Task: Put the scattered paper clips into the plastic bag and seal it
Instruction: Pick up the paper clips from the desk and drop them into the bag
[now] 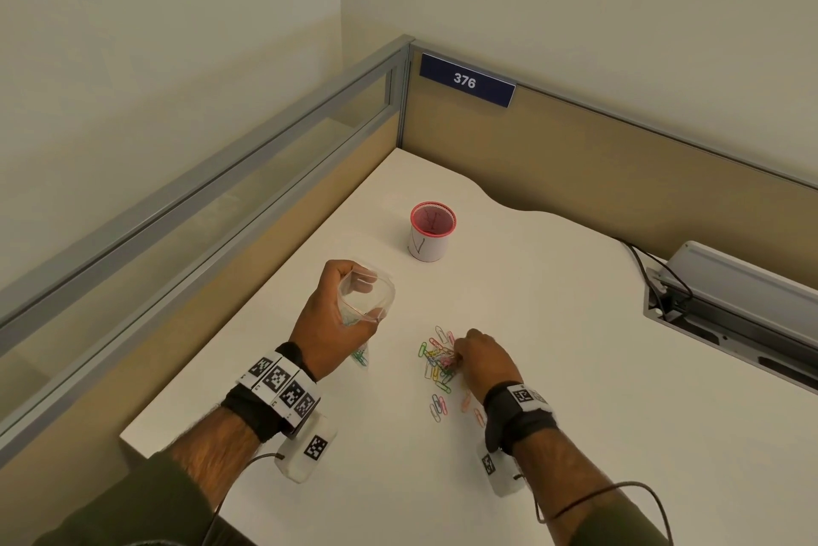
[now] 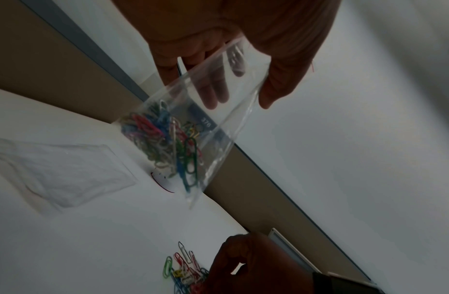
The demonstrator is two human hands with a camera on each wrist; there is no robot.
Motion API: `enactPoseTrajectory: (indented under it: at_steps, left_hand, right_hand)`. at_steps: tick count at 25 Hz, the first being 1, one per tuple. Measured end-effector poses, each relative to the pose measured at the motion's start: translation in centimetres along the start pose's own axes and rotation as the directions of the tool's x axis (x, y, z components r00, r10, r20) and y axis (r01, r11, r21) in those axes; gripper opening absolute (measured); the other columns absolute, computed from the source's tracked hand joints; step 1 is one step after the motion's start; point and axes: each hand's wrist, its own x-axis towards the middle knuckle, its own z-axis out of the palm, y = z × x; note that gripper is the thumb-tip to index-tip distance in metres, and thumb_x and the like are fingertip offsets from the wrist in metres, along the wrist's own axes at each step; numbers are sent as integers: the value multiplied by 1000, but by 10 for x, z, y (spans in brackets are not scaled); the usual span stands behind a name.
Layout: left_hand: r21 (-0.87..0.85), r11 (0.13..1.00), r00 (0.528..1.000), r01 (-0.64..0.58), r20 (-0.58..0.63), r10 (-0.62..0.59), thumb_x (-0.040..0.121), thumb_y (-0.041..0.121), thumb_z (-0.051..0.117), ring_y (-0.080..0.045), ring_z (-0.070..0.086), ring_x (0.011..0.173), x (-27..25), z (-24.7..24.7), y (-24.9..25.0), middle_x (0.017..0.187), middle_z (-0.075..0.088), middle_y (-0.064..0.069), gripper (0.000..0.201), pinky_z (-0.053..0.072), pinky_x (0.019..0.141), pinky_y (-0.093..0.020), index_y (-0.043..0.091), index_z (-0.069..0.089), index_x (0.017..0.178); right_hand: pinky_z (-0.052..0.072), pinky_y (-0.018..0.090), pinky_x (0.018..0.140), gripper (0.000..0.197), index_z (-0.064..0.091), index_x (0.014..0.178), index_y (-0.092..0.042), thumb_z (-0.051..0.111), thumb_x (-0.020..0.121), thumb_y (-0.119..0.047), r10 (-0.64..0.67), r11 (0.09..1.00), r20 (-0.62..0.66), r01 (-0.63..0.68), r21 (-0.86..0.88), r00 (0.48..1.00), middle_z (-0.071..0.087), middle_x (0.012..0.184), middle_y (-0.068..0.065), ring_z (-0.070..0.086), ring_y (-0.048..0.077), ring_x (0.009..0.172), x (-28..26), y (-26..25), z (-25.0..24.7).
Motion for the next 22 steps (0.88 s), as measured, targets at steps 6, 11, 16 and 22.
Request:
enactPoseTrajectory:
  at_steps: [6, 11, 16, 22]
  left_hand:
    - [20, 1000, 1000, 9, 6, -9, 78, 8, 77, -5, 60, 111, 5, 3, 1, 116, 62, 4, 51, 46, 93, -19, 25, 46, 114]
    - [15, 1000, 999, 15, 28, -16, 76, 9, 78, -9, 60, 111, 8, 15, 1, 114, 61, 4, 52, 48, 92, -23, 24, 46, 114]
    - [28, 1000, 998, 12, 68, -14, 74, 16, 78, -11, 59, 112, 11, 30, 3, 114, 60, 4, 53, 52, 95, -31, 26, 45, 115]
    - [67, 998, 996, -11, 92, 4, 78, 16, 78, -10, 61, 101, 14, 40, 15, 106, 56, 14, 55, 56, 82, -25, 30, 39, 115]
  right_hand:
    - [55, 33, 79, 15, 69, 87, -9, 55, 87, -4, 177, 940, -49, -154, 303, 983, 72, 93, 8, 66, 24, 85, -2, 9, -22]
    - [59, 32, 70, 7, 71, 78, -6, 69, 81, 0, 276, 633, -192, -28, 773, 942, 72, 76, 10, 69, 21, 68, -26, -5, -86]
    - [60, 24, 69, 5, 74, 86, -6, 71, 82, -5, 190, 487, -355, 226, 844, 915, 74, 80, 8, 70, 18, 71, -46, -50, -162]
    - [59, 27, 77, 6, 73, 89, -15, 68, 86, -14, -40, 696, -417, 324, 641, 908, 70, 87, -3, 66, 12, 79, -43, -100, -163]
